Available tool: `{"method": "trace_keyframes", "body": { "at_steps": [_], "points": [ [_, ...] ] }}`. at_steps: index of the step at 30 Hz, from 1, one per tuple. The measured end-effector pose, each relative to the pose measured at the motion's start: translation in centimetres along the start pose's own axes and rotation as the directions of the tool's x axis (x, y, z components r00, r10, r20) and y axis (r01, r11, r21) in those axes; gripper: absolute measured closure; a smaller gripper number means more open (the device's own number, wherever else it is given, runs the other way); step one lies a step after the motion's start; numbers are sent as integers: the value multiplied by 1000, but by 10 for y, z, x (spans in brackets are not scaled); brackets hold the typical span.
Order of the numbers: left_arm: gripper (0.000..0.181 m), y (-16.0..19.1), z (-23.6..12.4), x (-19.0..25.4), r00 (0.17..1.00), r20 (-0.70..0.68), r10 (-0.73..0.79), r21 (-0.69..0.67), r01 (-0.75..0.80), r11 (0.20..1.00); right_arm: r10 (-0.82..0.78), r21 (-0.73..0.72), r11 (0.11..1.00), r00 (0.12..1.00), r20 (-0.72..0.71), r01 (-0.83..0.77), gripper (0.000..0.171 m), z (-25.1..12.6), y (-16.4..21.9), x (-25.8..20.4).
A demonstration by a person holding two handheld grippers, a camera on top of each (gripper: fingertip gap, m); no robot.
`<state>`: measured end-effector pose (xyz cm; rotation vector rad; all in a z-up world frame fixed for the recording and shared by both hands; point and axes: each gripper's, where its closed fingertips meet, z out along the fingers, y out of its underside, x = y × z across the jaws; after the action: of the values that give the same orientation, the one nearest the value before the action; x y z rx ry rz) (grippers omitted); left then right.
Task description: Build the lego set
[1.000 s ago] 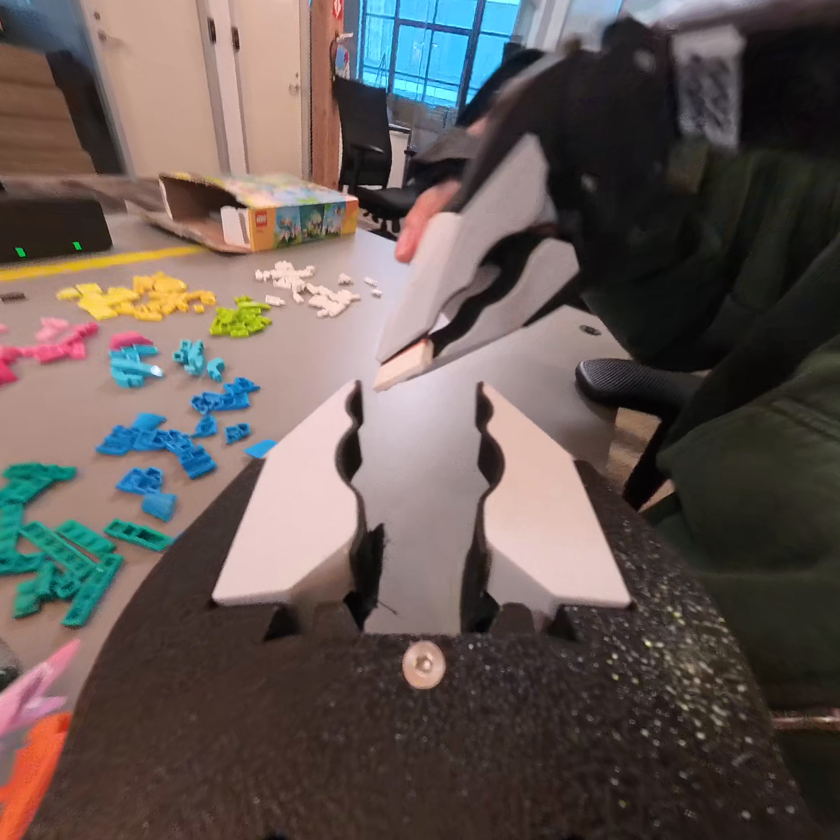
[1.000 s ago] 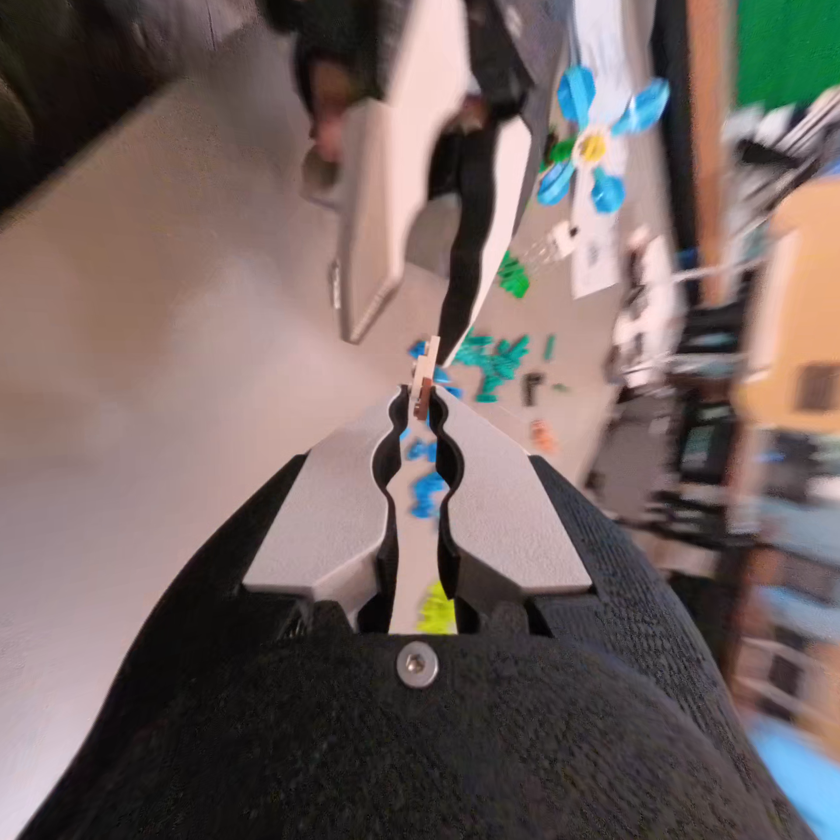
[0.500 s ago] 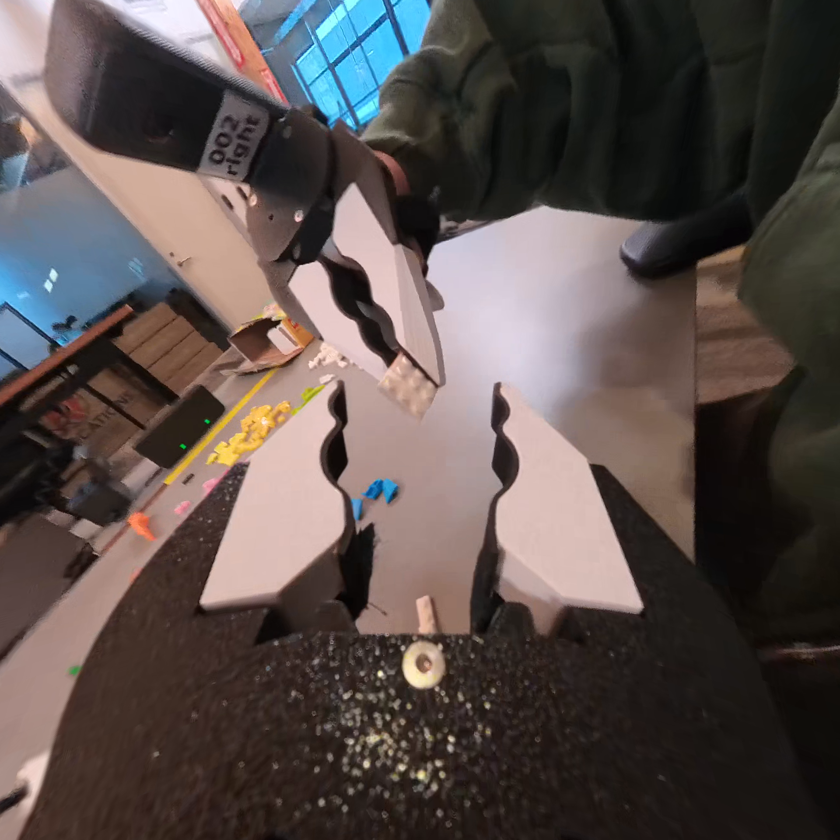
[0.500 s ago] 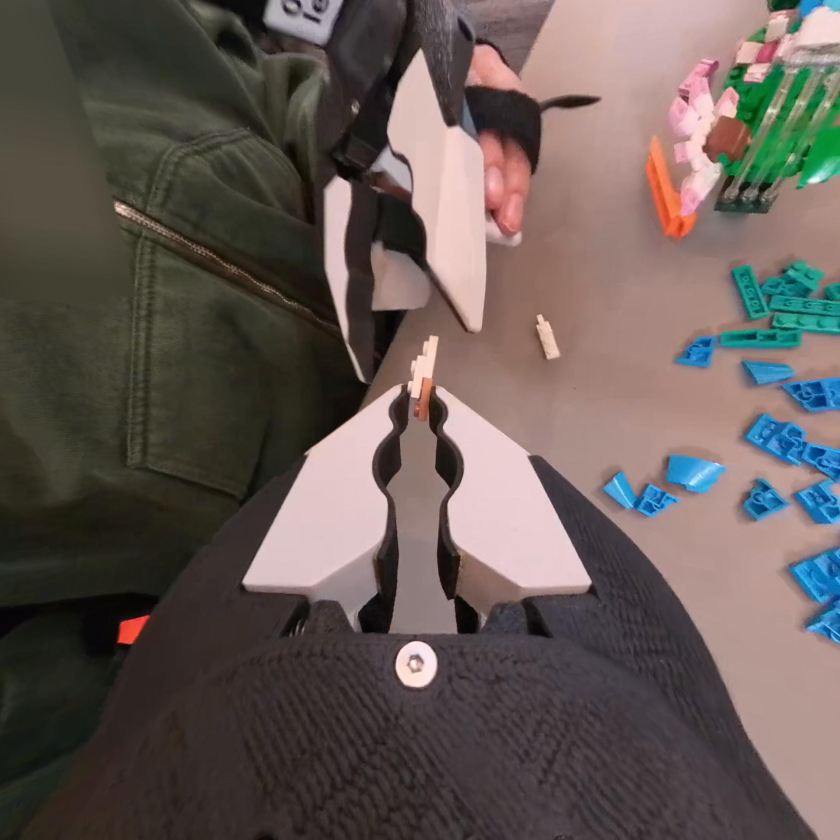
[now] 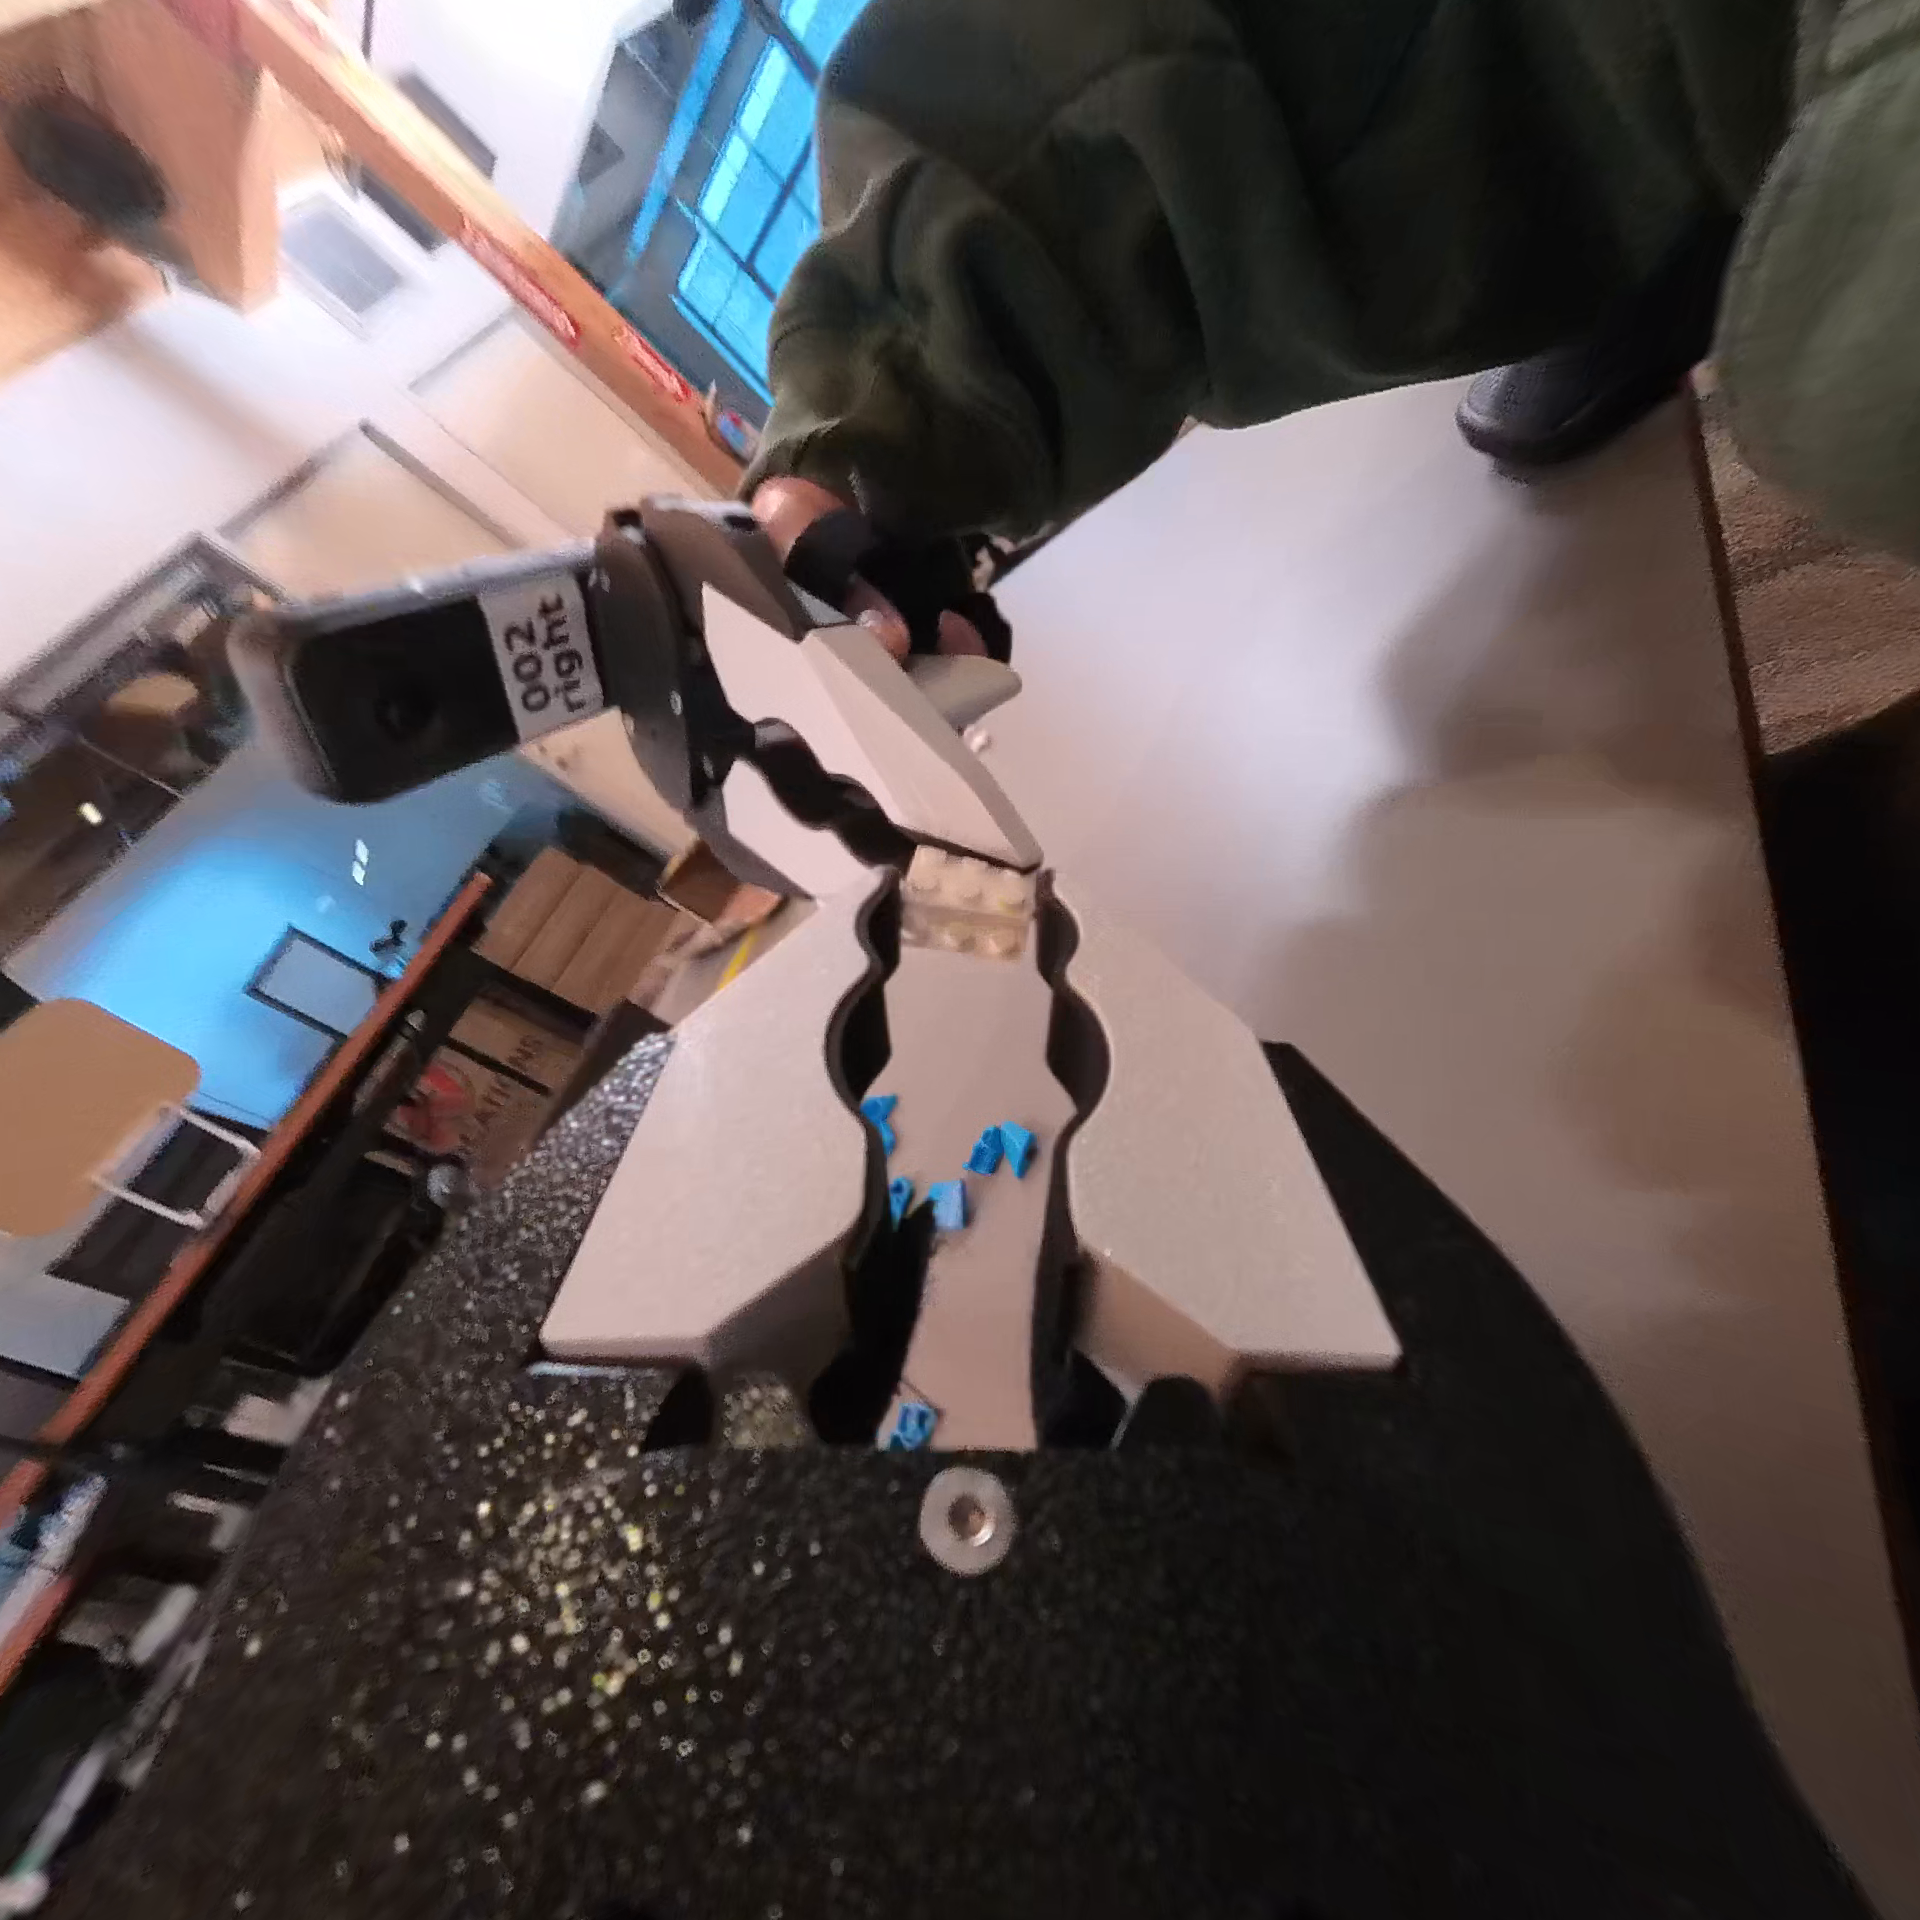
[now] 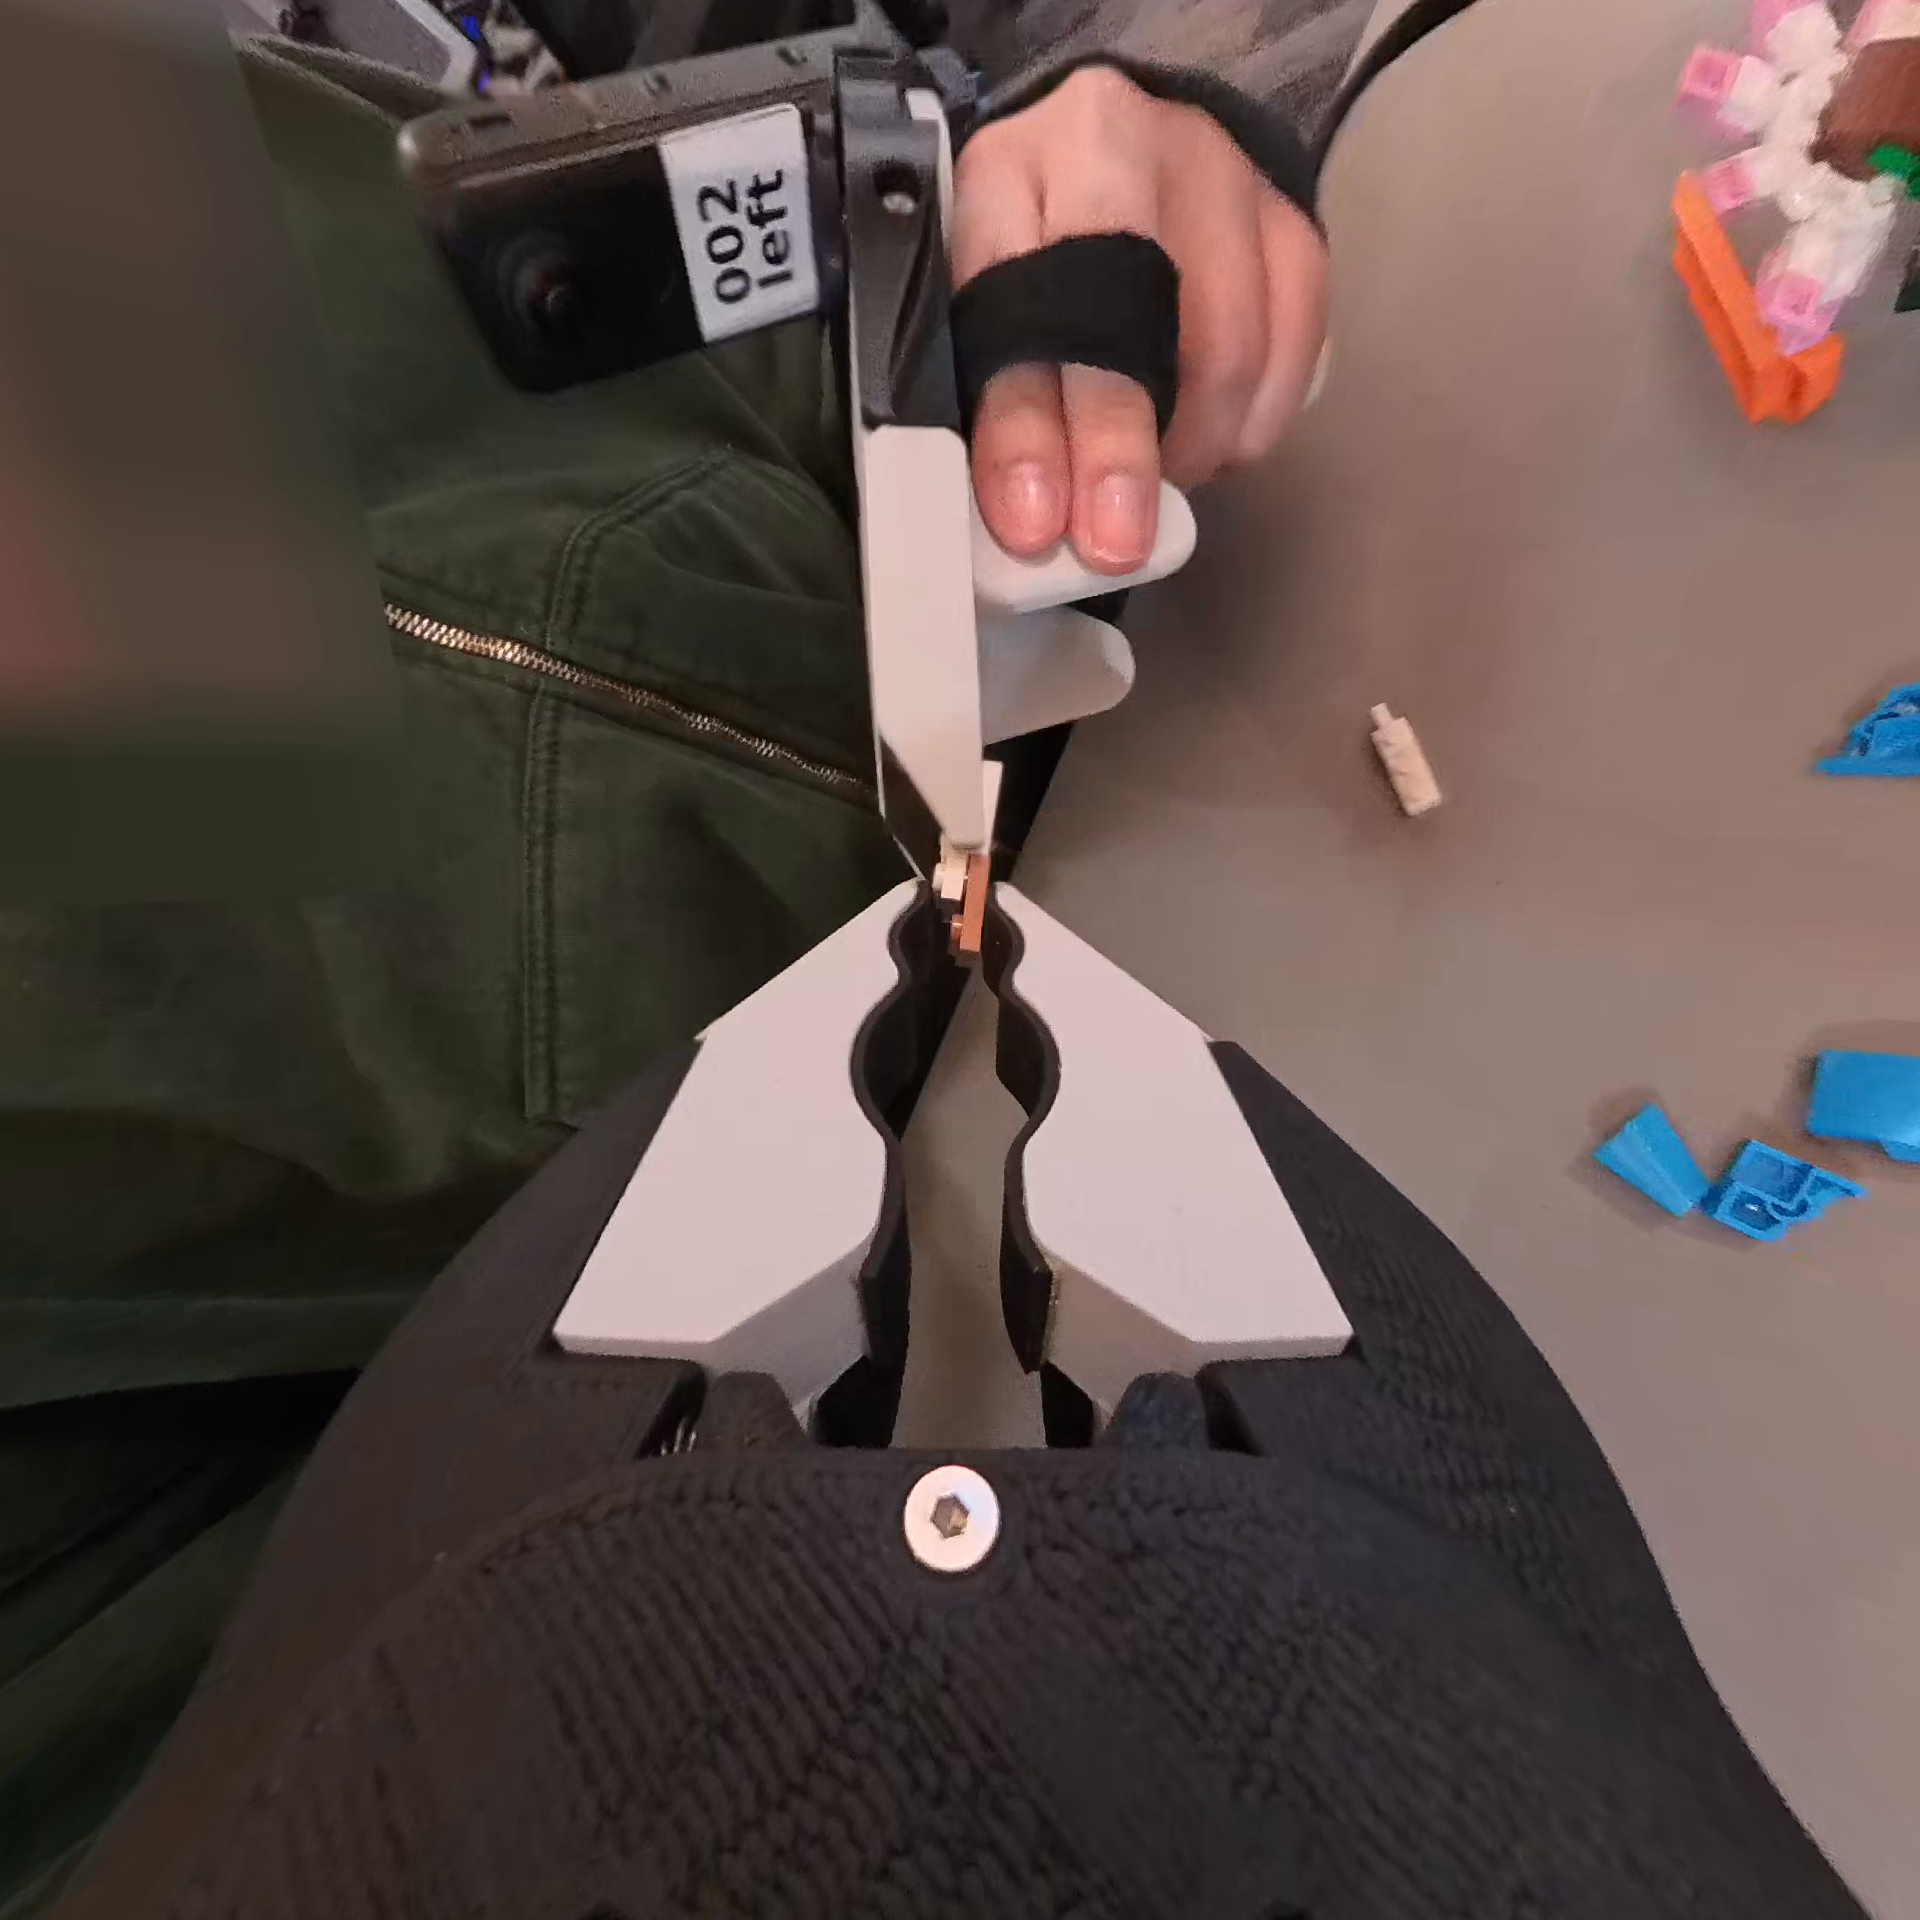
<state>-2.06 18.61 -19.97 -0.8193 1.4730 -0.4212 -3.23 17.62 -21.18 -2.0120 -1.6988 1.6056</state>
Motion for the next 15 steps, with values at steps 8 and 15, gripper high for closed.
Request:
{"method": "trace_keyframes", "body": {
  "at_steps": [8,15],
  "points": [
    [158,33,-2,-30,534,-79,-842,-39,842,537,-515,-30,779,612,-600,626,119,-49,-43,36],
    [158,23,-5,-29,-68,-356,-932,-77,996,-43,-809,-363,471,231,-540,804,136,-19,-32,19]
  ]
}}
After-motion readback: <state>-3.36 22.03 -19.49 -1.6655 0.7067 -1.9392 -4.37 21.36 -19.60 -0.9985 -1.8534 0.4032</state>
